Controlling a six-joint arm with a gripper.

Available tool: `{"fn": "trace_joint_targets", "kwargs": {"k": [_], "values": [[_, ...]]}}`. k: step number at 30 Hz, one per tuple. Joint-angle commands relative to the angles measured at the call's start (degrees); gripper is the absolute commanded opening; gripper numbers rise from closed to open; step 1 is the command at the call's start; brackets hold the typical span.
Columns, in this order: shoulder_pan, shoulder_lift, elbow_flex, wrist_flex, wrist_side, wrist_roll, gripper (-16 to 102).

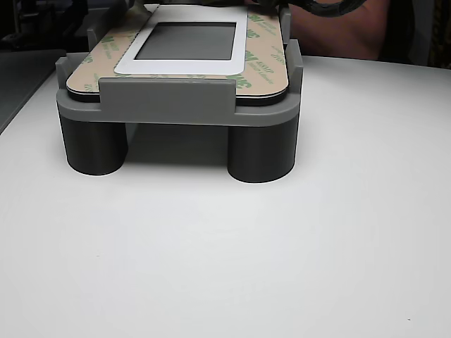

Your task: Peel off protective film from adhesive tape.

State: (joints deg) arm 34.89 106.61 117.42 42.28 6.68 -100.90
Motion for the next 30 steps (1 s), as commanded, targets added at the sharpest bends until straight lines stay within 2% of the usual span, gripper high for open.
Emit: {"fn": "trace_joint_targets", "kwargs": {"k": [1, 7, 12, 15, 17, 18, 19, 20, 22, 24, 30], "values": [[-1.93, 1.85, -8.26, 11.95, 0.00, 0.44, 97], [-8.17, 3.96, -20.57, 30.50, -3.16, 9.05, 98], [-13.89, 6.50, -25.75, 35.51, -7.56, 21.53, 97], [-17.67, 8.53, -25.66, 34.98, -10.81, 35.68, 97], [-20.57, 10.02, -23.91, 32.43, -10.99, 46.85, 96], [-21.80, 11.16, -21.97, 28.48, -8.26, 56.25, 87], [-22.94, 12.22, -20.48, 25.84, -5.54, 66.27, 97], [-25.14, 13.27, -19.34, 24.52, -4.57, 74.18, 100], [-29.97, 15.12, -16.79, 23.82, -4.66, 86.13, 100], [-34.37, 18.28, -13.18, 23.29, -5.45, 95.54, 100], [-45.26, 30.94, 3.25, 18.28, -12.74, 104.85, 100]]}}
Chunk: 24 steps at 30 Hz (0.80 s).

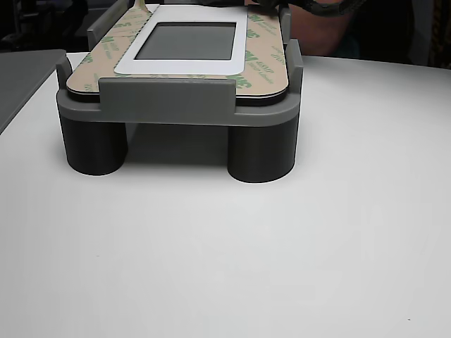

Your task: Peel off protective film from adhesive tape.

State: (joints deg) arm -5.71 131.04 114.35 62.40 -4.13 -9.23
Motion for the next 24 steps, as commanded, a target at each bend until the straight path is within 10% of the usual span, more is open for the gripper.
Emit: {"fn": "trace_joint_targets", "kwargs": {"k": [1, 24], "values": [[-5.36, 8.35, 8.96, -2.90, -2.55, 13.36, 100], [-6.15, 38.32, 36.91, -7.47, -3.52, 11.60, 100]]}}
